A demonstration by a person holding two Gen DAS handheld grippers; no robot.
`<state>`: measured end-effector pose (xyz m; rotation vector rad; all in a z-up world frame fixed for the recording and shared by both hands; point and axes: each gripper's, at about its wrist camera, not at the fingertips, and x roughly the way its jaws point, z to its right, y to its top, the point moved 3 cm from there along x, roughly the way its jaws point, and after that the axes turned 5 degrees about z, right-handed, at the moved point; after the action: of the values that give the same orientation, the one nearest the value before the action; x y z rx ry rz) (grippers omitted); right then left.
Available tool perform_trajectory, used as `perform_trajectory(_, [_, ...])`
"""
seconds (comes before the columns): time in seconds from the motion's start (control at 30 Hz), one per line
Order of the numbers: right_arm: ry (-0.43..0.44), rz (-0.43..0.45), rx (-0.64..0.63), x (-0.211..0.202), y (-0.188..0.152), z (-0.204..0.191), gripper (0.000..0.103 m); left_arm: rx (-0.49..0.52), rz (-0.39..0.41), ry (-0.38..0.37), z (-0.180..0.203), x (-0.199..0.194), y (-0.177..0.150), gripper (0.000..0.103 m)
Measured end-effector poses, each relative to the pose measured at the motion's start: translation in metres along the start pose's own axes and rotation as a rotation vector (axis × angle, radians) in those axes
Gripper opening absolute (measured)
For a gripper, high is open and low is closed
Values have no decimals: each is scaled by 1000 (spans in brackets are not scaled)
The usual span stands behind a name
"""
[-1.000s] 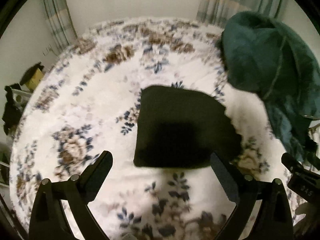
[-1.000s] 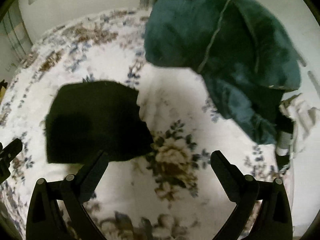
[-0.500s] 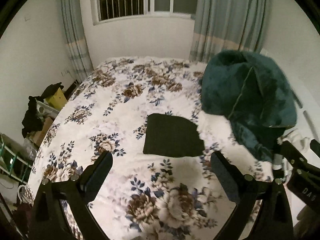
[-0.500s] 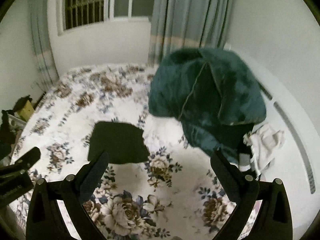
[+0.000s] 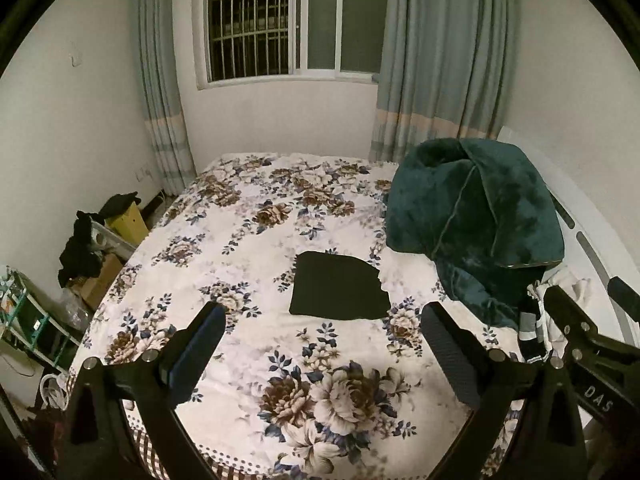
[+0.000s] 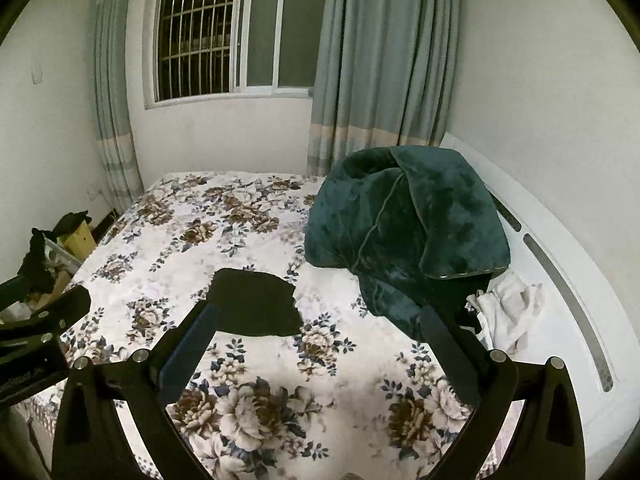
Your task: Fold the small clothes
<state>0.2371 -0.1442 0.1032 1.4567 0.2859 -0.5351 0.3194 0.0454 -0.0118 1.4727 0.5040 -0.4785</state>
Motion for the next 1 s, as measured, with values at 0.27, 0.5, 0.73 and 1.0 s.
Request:
perform_trajectory(0.27, [17, 35, 1, -21, 3, 12, 103, -19, 47, 35, -1, -28, -3, 103])
perform_trajectory(0.5, [31, 45, -2, -19, 5, 17, 103, -16, 62, 41, 3, -34, -4, 103])
perform_trajectory(0.73, [54, 54, -5, -14, 10, 18, 103, -19, 69, 60, 0, -42, -5, 103])
perform_trajectory(1.0, [75, 50, -10, -7, 9, 17, 103, -17, 69, 65, -3, -45, -5, 103])
